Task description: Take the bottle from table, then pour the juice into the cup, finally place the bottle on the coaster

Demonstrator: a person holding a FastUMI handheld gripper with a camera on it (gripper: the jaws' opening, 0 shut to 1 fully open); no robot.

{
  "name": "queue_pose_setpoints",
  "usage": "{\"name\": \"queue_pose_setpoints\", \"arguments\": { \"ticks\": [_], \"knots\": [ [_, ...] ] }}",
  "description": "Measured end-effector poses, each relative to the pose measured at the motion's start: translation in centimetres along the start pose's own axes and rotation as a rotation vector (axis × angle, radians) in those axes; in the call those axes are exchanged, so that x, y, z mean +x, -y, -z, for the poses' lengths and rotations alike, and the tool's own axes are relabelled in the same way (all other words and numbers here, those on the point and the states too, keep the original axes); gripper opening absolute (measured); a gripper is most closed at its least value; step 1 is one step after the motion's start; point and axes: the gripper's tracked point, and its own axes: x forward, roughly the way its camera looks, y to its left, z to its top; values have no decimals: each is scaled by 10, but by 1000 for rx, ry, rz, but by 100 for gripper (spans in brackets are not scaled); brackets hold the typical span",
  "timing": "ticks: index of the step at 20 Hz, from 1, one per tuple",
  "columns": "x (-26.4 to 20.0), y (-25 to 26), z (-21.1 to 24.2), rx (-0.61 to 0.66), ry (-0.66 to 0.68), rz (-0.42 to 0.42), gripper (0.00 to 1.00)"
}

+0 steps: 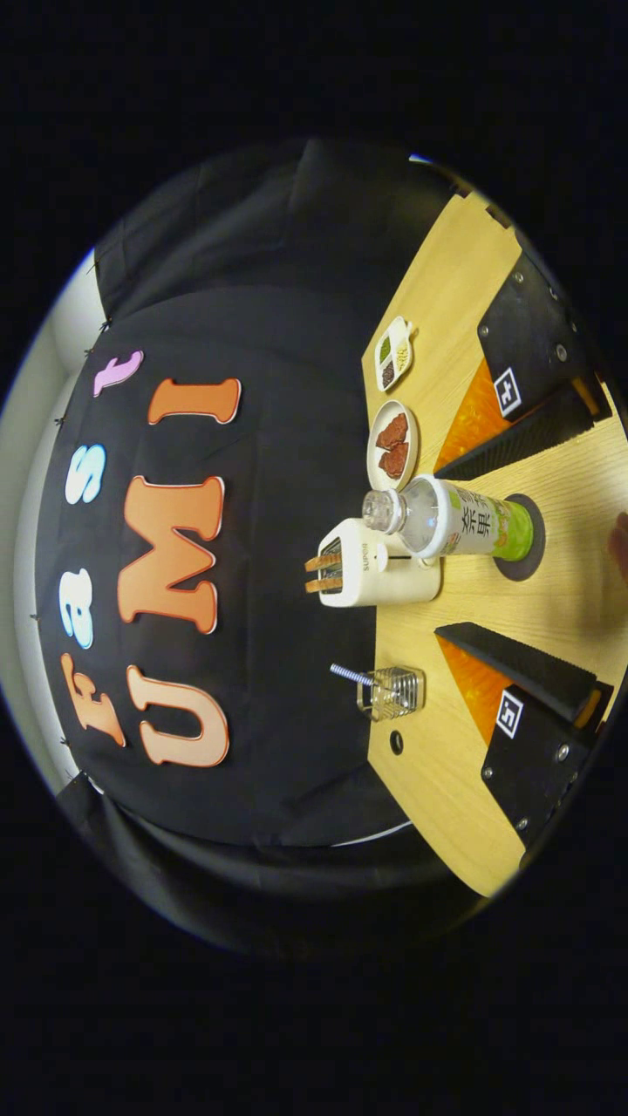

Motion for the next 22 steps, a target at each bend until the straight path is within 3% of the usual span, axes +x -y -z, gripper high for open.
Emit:
{"name": "queue_pose_setpoints", "arguments": {
  "ticks": [3, 8, 14, 18, 22],
  "knots": [
    [-47, 0, -26, -33, 69, 8, 98],
    [-109, -28, -75, 50, 137, -127, 97],
    [-176, -46, -100, -15, 153, -203, 97],
    [-216, -53, -122, -56, 248, -224, 97],
    [-248, -83, -152, -55, 404, -328, 97]
  ]
}}
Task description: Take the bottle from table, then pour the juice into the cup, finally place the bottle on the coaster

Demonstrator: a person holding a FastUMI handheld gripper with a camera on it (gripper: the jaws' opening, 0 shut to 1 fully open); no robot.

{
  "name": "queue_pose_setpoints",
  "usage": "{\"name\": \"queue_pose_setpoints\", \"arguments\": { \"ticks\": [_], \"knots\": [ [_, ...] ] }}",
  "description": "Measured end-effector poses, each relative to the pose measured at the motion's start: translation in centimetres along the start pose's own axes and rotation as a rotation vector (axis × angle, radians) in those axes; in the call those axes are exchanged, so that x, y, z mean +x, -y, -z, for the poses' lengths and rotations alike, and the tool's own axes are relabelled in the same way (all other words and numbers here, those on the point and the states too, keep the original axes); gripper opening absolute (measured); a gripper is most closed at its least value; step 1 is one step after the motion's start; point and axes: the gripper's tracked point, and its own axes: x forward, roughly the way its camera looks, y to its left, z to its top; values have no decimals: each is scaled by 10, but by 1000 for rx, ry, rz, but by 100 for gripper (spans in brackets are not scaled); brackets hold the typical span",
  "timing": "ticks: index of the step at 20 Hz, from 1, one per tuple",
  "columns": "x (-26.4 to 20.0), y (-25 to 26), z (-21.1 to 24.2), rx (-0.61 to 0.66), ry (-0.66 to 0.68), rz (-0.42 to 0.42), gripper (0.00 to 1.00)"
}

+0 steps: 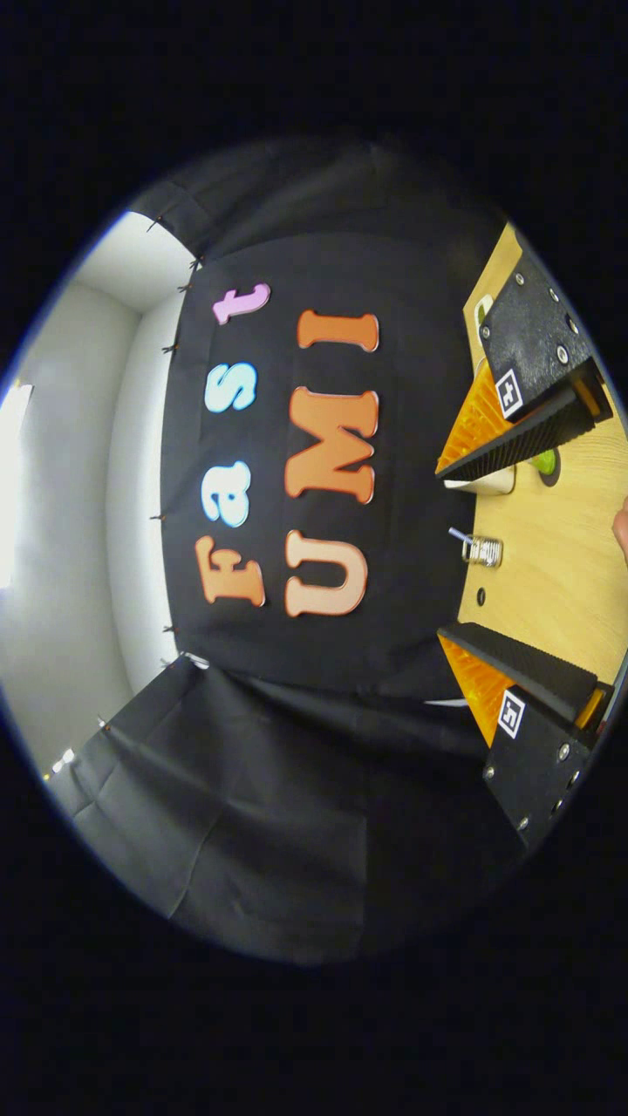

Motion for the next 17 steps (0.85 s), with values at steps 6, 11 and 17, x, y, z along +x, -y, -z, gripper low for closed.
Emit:
{"name": "queue_pose_setpoints", "arguments": {
  "ticks": [6, 11, 17],
  "knots": [
    [-21, -2, -37, -79, 91, 47, 98],
    [-35, -12, -65, -85, 199, 1, 98],
    [-39, -18, -61, -139, 203, -17, 97]
  ]
}}
